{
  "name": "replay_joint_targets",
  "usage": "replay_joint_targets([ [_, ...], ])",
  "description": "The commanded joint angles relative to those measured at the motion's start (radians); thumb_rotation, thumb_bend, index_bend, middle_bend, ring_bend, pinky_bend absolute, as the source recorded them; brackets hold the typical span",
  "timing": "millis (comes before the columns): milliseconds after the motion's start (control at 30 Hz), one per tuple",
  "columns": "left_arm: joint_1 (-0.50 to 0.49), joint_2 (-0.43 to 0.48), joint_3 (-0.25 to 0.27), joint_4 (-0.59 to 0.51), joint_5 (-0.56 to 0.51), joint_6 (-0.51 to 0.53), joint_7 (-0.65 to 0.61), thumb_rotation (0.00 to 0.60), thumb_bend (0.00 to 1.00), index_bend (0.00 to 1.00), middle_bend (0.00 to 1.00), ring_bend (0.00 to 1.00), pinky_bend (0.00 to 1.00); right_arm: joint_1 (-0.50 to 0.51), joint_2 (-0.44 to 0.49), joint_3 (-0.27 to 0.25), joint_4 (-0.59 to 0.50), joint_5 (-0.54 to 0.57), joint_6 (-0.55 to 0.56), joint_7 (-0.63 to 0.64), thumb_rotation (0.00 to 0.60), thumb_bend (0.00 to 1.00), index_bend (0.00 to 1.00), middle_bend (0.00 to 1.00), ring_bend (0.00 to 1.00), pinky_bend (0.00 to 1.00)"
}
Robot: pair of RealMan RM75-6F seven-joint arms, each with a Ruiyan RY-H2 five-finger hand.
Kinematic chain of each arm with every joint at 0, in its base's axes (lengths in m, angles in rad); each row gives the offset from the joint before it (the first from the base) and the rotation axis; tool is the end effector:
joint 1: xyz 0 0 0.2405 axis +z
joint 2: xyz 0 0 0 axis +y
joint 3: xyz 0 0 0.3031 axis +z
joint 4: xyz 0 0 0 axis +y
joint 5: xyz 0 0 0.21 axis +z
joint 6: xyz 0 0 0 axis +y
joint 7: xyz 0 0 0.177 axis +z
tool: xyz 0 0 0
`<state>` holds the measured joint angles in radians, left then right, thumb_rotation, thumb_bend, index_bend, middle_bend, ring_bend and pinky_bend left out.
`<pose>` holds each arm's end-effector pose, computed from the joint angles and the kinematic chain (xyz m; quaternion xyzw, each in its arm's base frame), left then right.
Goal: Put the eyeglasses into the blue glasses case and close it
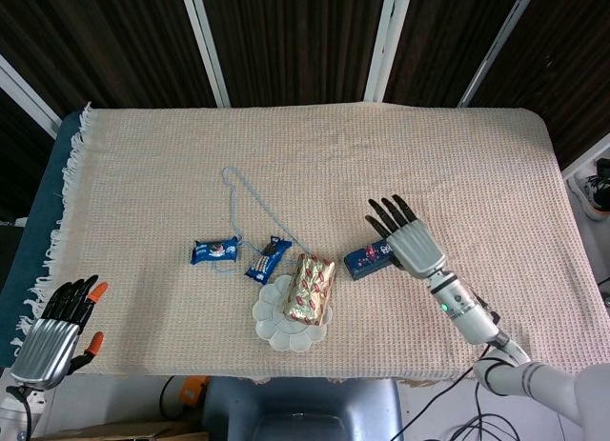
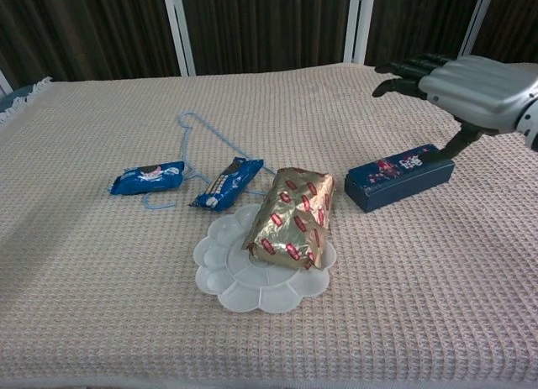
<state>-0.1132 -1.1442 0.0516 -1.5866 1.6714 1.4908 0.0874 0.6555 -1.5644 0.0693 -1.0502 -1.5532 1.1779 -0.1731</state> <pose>-0.3321 0.2026 0.1454 -0.6820 -0.3387 -0.3731 0.5300 -0.2434 -0.4138 0.0157 0.7763 -0.1625 0.3671 0.4861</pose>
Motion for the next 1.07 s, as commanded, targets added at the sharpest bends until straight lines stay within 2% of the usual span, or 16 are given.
replay_joint_targets([
  [33, 0.000, 0.000, 0.000, 0.001, 0.001, 0.001, -0.002, 0.600, 0.42, 0.00, 0.00, 0.00, 0.09, -0.026, 0.039, -0.019, -0.044, -0.015, 0.028, 0.008, 0.600, 0.33, 0.30, 0.03, 0.00, 0.00],
  [200, 0.004, -0.001, -0.002, 0.003, 0.005, 0.012, -0.001, 0.600, 0.42, 0.00, 0.00, 0.00, 0.09, -0.162, 0.207, -0.092, -0.281, -0.021, 0.139, 0.005, 0.600, 0.30, 0.22, 0.02, 0.00, 0.00],
  [300, 0.005, -0.004, -0.006, 0.008, 0.003, 0.018, -0.002, 0.600, 0.42, 0.00, 0.00, 0.00, 0.09, -0.257, 0.319, -0.149, -0.458, 0.008, 0.186, -0.037, 0.600, 0.28, 0.12, 0.00, 0.00, 0.00],
  [400, 0.005, -0.008, -0.009, 0.016, 0.009, 0.026, 0.001, 0.600, 0.42, 0.00, 0.00, 0.00, 0.09, -0.359, 0.373, -0.189, -0.543, 0.012, 0.285, -0.058, 0.600, 0.25, 0.07, 0.00, 0.00, 0.00],
  [500, 0.005, -0.011, -0.007, 0.022, 0.017, 0.030, -0.001, 0.600, 0.42, 0.00, 0.00, 0.00, 0.08, -0.441, 0.380, -0.211, -0.540, 0.004, 0.372, -0.065, 0.600, 0.25, 0.06, 0.00, 0.00, 0.00],
  [567, 0.006, -0.012, -0.007, 0.023, 0.016, 0.030, 0.000, 0.600, 0.42, 0.00, 0.00, 0.00, 0.08, -0.475, 0.371, -0.207, -0.527, 0.013, 0.403, -0.026, 0.600, 0.25, 0.06, 0.00, 0.00, 0.00],
  [700, 0.006, -0.015, -0.011, 0.021, 0.009, 0.028, 0.011, 0.600, 0.42, 0.00, 0.00, 0.00, 0.08, -0.479, 0.383, -0.194, -0.512, -0.012, 0.398, 0.023, 0.600, 0.25, 0.05, 0.00, 0.00, 0.00],
  [1067, -0.001, -0.008, -0.010, 0.014, 0.001, 0.010, 0.016, 0.600, 0.42, 0.00, 0.00, 0.00, 0.08, -0.487, 0.378, -0.166, -0.515, -0.011, 0.336, -0.020, 0.600, 0.25, 0.05, 0.00, 0.00, 0.00],
])
